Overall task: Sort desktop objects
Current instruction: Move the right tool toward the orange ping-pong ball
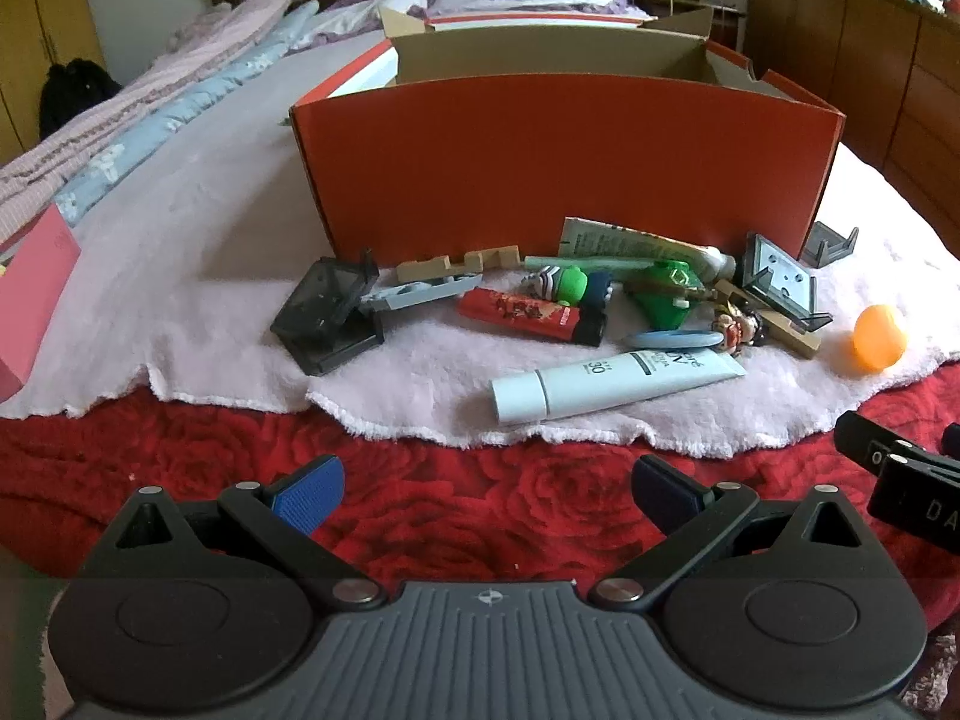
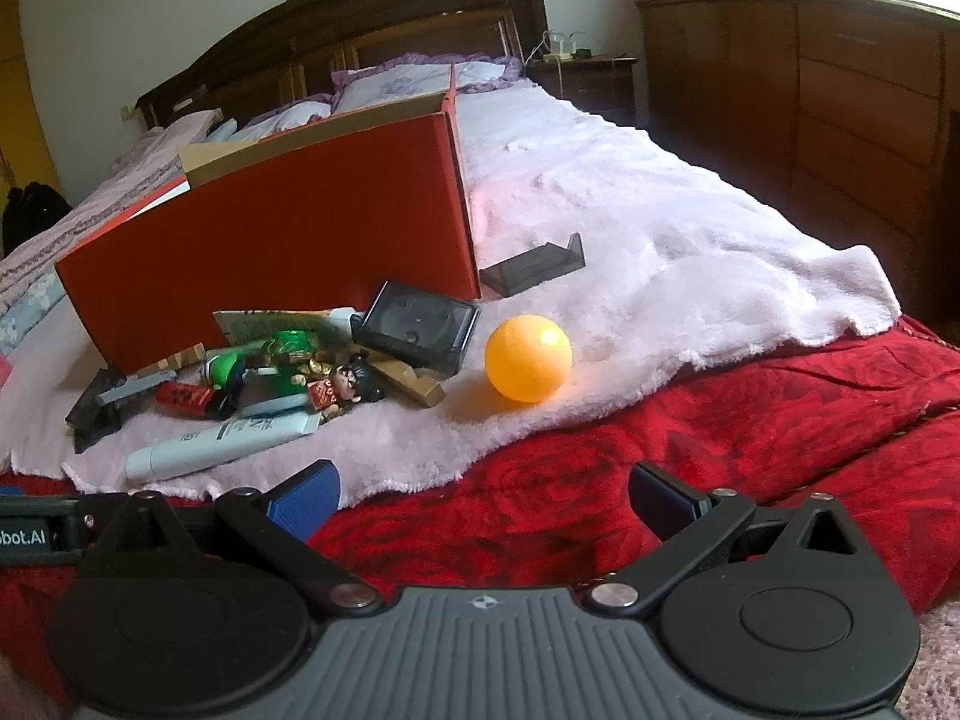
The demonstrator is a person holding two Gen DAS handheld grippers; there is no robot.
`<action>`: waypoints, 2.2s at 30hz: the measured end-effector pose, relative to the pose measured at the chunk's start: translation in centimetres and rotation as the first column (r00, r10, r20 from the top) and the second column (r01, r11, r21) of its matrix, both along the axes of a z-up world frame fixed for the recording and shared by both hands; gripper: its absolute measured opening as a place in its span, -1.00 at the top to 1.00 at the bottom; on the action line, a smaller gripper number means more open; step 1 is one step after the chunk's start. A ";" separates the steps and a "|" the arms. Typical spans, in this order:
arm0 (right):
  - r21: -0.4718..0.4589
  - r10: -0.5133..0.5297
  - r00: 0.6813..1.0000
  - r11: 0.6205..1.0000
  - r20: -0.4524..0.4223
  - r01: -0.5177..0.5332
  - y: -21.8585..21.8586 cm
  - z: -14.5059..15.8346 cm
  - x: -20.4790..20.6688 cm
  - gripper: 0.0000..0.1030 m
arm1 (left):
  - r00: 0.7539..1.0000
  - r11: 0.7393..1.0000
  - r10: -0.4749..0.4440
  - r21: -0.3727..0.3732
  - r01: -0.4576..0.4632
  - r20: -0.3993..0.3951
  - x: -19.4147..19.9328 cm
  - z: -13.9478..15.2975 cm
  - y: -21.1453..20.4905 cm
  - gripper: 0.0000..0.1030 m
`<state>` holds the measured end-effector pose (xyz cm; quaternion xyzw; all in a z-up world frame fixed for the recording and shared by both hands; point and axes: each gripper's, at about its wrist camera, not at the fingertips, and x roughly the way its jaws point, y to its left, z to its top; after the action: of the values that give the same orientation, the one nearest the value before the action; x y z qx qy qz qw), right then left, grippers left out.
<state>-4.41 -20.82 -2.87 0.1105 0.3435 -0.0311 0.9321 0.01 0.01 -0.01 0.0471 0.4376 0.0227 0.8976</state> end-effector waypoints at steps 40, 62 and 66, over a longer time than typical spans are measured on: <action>-0.041 -0.031 0.999 0.999 -0.019 0.031 -1.1 2.1 2.9 -0.77 | 0.997 0.997 0.056 -0.047 -0.058 -0.046 2.0 0.5 3.0 -1.00; -0.047 -0.050 0.997 0.998 -0.053 0.047 -2.2 1.3 7.3 -0.56 | 0.994 0.995 0.083 -0.054 -0.087 -0.076 3.1 -0.6 3.3 -1.00; -0.047 -0.049 0.997 0.998 -0.056 0.046 -2.2 1.0 7.5 -0.36 | 0.994 0.995 0.078 -0.057 -0.082 -0.079 3.1 -0.7 3.3 -1.00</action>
<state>3.13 -23.04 -1.91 0.0965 0.3663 -0.0642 0.9233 3.14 3.28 -0.71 0.0035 0.4738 0.0438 0.8795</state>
